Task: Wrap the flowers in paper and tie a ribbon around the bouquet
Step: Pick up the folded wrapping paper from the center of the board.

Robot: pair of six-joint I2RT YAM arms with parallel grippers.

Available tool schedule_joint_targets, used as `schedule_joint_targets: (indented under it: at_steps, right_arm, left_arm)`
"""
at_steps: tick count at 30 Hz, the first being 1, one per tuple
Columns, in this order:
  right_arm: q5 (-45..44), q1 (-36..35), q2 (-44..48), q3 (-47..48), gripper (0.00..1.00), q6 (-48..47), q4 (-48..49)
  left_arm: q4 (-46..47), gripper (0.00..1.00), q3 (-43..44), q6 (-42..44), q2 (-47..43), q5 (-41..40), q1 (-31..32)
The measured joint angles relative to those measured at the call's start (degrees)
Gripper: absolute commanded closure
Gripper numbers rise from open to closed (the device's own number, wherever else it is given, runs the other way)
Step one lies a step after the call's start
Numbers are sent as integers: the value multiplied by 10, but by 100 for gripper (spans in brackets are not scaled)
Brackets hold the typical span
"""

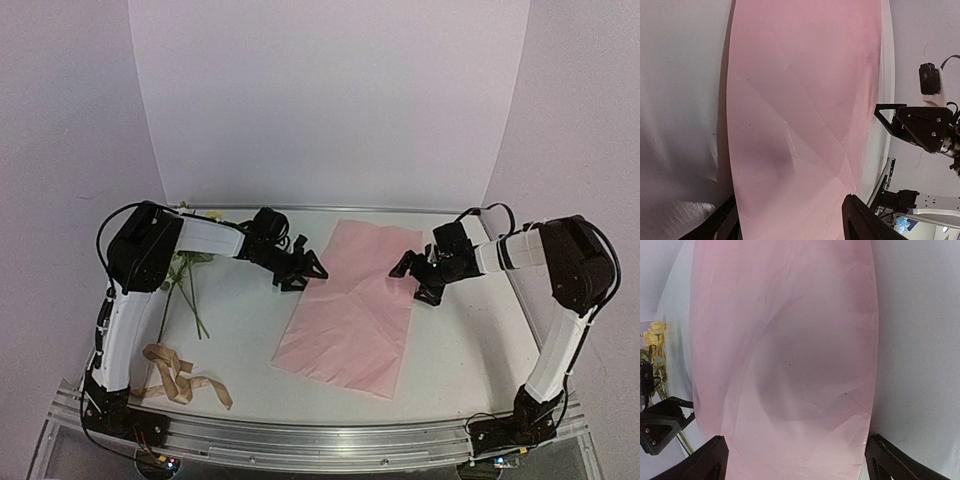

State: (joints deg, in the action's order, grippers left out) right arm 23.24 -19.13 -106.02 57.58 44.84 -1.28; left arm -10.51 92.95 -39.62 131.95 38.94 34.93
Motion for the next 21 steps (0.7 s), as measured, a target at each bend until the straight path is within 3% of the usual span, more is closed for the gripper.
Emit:
schedule_joint_targets:
  at_steps: [8, 13, 17, 21]
  right_arm:
    - [6, -13, -15, 17, 2, 2, 7]
    - [9, -27, -22, 24, 2, 5, 8]
    - [10, -36, -26, 30, 2, 9, 7]
    - [9, -51, -28, 39, 2, 15, -7]
  left_arm:
    - [8, 53, -39, -32, -38, 14, 0]
    - [17, 71, -57, -44, -60, 20, 1]
    - [20, 94, -70, -48, -81, 23, 1]
    - [6, 100, -92, -40, -117, 0, 2]
